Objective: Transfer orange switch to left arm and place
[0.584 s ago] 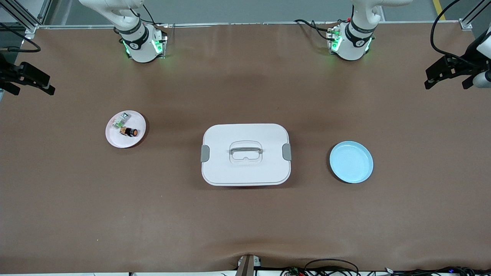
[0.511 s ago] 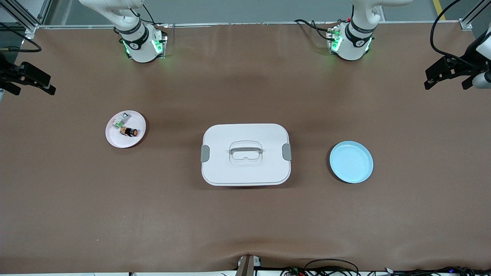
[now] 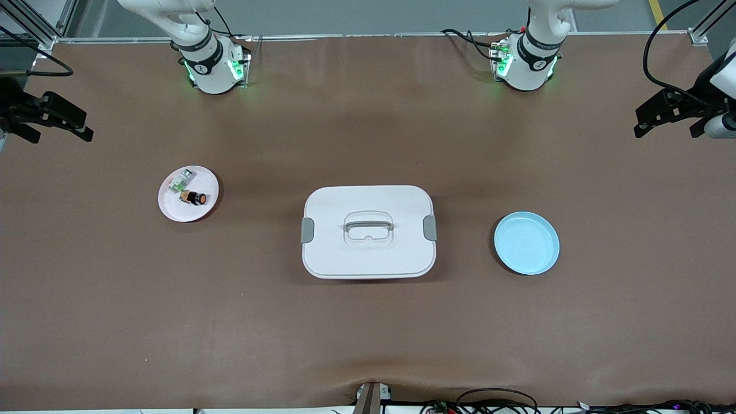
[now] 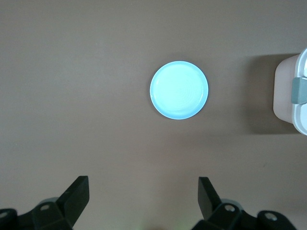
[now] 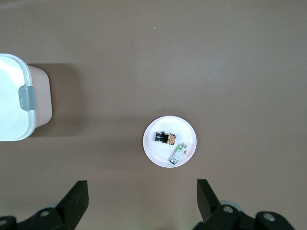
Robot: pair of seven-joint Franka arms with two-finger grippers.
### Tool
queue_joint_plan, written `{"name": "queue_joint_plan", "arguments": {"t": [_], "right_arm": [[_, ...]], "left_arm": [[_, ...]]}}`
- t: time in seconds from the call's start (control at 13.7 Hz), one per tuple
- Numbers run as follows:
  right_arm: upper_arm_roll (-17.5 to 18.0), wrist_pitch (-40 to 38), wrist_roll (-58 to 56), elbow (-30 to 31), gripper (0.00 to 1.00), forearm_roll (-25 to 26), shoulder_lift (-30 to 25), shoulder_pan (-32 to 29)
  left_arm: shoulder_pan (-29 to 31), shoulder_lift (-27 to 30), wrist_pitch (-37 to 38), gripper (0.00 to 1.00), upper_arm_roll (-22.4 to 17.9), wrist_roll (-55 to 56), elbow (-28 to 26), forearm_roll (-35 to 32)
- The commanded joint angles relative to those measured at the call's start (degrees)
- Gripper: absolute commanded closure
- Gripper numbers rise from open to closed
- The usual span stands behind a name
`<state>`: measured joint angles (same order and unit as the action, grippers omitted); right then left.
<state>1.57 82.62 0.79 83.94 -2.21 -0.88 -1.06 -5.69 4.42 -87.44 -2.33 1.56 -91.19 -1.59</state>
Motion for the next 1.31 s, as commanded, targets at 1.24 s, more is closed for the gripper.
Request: {"name": "queue_joint_plan", "arguments": {"t": [1.24], "right_arm": [[-0.26, 0.09, 0.27, 0.26, 0.0, -0.07, -0.36, 0.01]], "left_arm": [[1.12, -2.13, -1.16, 0.0, -0.13, 0.11, 0.22, 0.62]]}}
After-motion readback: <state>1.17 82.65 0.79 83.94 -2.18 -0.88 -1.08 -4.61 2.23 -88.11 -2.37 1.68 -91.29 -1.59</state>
